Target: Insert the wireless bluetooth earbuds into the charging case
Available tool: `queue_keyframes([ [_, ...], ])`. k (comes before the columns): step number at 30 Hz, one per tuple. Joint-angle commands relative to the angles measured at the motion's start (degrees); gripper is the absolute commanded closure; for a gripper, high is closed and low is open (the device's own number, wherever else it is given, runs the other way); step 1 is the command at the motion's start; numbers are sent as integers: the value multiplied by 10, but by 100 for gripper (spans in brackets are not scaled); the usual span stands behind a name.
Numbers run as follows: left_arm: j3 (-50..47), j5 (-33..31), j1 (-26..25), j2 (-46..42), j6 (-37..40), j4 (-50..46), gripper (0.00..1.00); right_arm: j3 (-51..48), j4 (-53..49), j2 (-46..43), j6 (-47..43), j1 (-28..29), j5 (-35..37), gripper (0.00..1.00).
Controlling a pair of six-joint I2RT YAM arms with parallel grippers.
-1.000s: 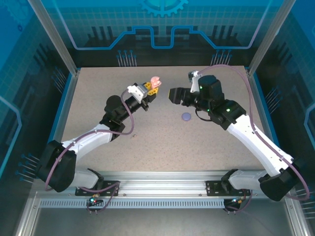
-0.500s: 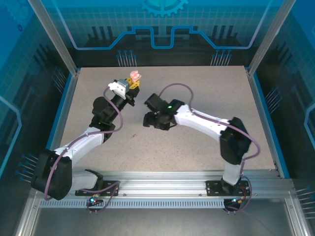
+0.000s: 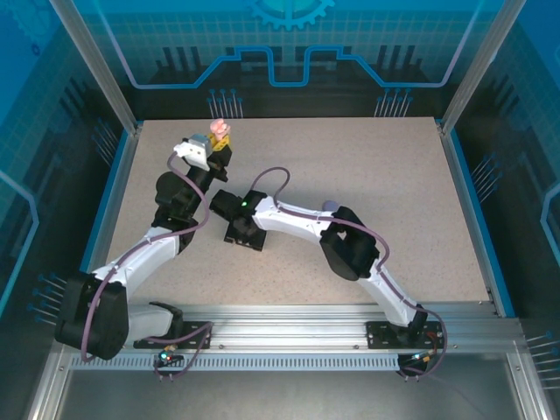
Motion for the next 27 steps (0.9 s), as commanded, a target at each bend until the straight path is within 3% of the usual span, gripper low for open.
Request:
queue_keyframes([
  [1,13,-10,7,-9,-19,24,100,41,-49,32,29,7,15,40],
  [9,4,-9,8,-10,-27,28,100,97,-82,82,17,6,8,50],
  [16,-5,-9,8,-17,-22,26,100,90,-91,79,-2,5,18,66],
  [27,-3,-3,9,-13,-30,24,100,68,-79,59,-39,-14,43,63],
])
